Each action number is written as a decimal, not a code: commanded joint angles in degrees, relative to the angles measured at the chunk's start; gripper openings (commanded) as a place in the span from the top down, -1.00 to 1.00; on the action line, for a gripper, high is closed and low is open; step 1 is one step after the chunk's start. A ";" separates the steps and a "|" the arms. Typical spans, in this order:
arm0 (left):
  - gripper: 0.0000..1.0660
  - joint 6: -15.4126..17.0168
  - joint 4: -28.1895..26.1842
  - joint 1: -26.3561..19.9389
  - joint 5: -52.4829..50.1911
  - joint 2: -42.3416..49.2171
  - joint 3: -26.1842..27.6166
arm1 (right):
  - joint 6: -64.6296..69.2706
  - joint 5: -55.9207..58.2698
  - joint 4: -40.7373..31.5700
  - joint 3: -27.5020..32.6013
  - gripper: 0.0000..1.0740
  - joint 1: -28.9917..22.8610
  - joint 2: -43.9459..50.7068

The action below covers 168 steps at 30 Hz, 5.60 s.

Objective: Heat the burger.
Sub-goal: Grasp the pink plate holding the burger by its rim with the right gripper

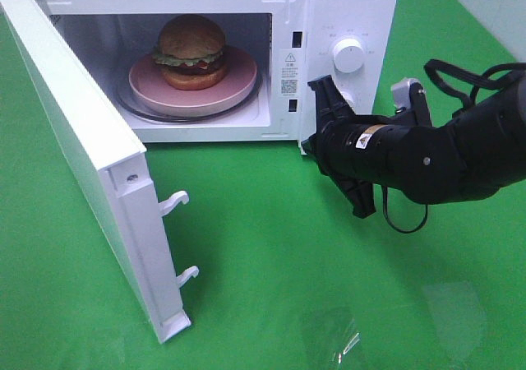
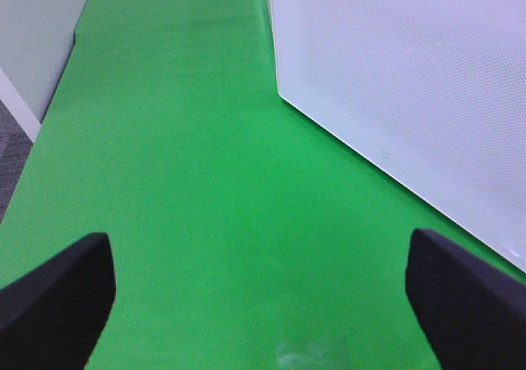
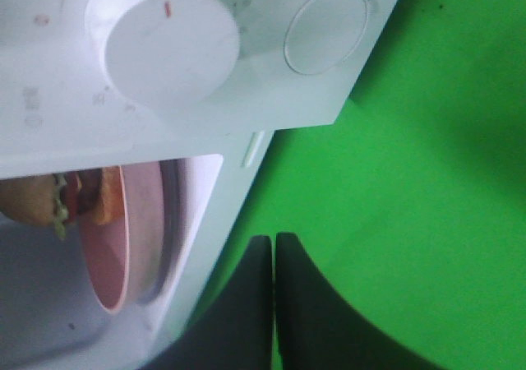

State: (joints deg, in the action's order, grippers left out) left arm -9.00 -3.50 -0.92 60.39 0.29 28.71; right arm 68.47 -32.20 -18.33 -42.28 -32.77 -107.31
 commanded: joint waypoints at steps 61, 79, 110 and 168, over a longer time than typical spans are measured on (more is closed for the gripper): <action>-0.66 0.34 -0.11 -0.23 -0.80 1.03 -0.06 | -151.89 69.56 24.98 -20.23 0.69 -0.06 7.85; -0.66 0.34 -0.11 -0.23 -0.80 1.03 -0.06 | -135.73 59.64 26.07 -20.74 -0.86 -0.06 7.85; -0.66 0.34 -0.11 -0.23 -0.80 1.03 -0.06 | -127.20 56.32 32.43 -45.78 -0.72 -5.39 -11.23; -0.66 0.34 0.40 -0.23 -0.80 1.03 -0.06 | -126.85 59.53 27.79 -68.01 0.55 -1.95 -31.17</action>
State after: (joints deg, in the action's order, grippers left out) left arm -9.00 -3.32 -0.92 60.39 0.29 28.71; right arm -58.79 27.56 9.22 -109.89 -34.78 -138.48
